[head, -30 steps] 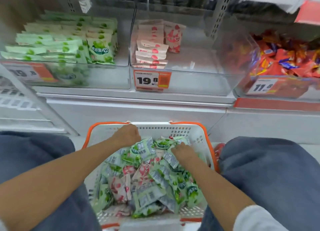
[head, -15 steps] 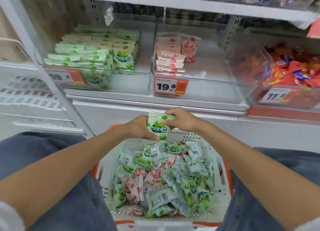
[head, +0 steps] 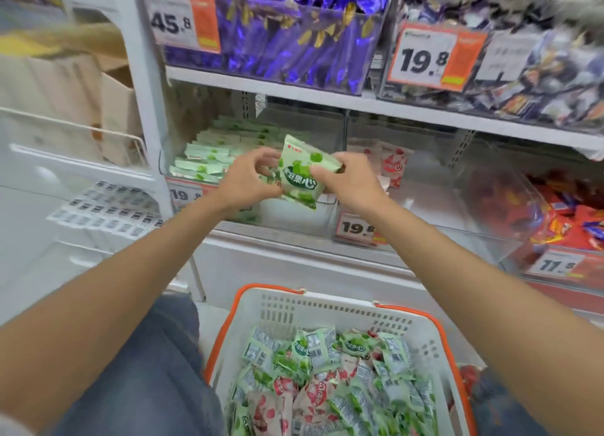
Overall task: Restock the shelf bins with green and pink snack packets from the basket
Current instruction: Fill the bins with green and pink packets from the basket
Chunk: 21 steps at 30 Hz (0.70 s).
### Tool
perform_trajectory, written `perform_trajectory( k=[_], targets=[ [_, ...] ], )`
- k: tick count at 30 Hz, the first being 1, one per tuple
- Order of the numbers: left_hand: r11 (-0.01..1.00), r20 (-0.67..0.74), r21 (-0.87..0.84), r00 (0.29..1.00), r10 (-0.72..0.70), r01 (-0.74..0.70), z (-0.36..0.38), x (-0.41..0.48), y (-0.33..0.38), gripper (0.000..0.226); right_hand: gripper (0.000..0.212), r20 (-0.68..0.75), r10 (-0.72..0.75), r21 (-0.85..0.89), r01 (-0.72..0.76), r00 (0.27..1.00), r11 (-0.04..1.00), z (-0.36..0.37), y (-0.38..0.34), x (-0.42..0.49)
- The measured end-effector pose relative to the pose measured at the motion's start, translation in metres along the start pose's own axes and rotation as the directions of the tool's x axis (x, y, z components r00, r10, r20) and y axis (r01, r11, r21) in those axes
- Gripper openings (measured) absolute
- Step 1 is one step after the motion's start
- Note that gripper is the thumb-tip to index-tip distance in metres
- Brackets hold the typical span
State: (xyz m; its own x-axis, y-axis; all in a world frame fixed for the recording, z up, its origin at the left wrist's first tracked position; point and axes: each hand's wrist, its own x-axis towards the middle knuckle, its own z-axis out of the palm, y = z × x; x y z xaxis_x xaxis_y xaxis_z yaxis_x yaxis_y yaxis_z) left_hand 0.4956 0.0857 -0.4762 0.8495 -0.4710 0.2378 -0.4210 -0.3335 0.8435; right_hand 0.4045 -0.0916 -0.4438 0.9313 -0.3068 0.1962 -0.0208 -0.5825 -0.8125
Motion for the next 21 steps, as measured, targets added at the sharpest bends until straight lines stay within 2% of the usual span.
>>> perform_trajectory(
  k=[3,5,7,10,15,18,21],
  targets=[
    [0.966,-0.243,0.256,0.969,0.039,0.025,-0.017,0.029,-0.020,0.049,0.028,-0.071,0.061,-0.180,-0.073,0.996,0.981,0.011,-0.011,0.049],
    [0.879,-0.287,0.469,0.956,0.061,0.084,-0.018,0.041,-0.036,0.044,0.038,-0.052,0.166,-0.273,-0.174,0.985,0.946,0.028,-0.003,0.077],
    [0.804,-0.286,0.584,0.956,0.073,0.114,-0.013,0.046,-0.051,0.042,0.035,0.001,0.275,-0.325,-0.260,0.961,0.909,0.049,0.011,0.097],
    [0.758,-0.278,0.645,0.954,0.109,0.101,-0.006,0.049,-0.065,0.035,0.030,0.005,0.392,-0.278,-0.375,0.920,0.884,0.070,0.030,0.117],
    [0.776,-0.264,0.626,0.957,0.121,0.075,-0.006,0.049,-0.069,0.034,0.050,-0.043,0.421,-0.165,-0.422,0.906,0.891,0.087,0.043,0.120],
    [0.768,-0.267,0.636,0.955,0.130,0.074,-0.005,0.048,-0.069,0.033,0.058,0.048,0.487,-0.193,-0.470,0.872,0.861,0.095,0.048,0.115],
    [0.767,-0.271,0.637,0.954,0.130,0.076,-0.005,0.049,-0.068,0.033,0.050,0.123,0.520,-0.249,-0.481,0.845,0.840,0.098,0.051,0.116]
  ],
)
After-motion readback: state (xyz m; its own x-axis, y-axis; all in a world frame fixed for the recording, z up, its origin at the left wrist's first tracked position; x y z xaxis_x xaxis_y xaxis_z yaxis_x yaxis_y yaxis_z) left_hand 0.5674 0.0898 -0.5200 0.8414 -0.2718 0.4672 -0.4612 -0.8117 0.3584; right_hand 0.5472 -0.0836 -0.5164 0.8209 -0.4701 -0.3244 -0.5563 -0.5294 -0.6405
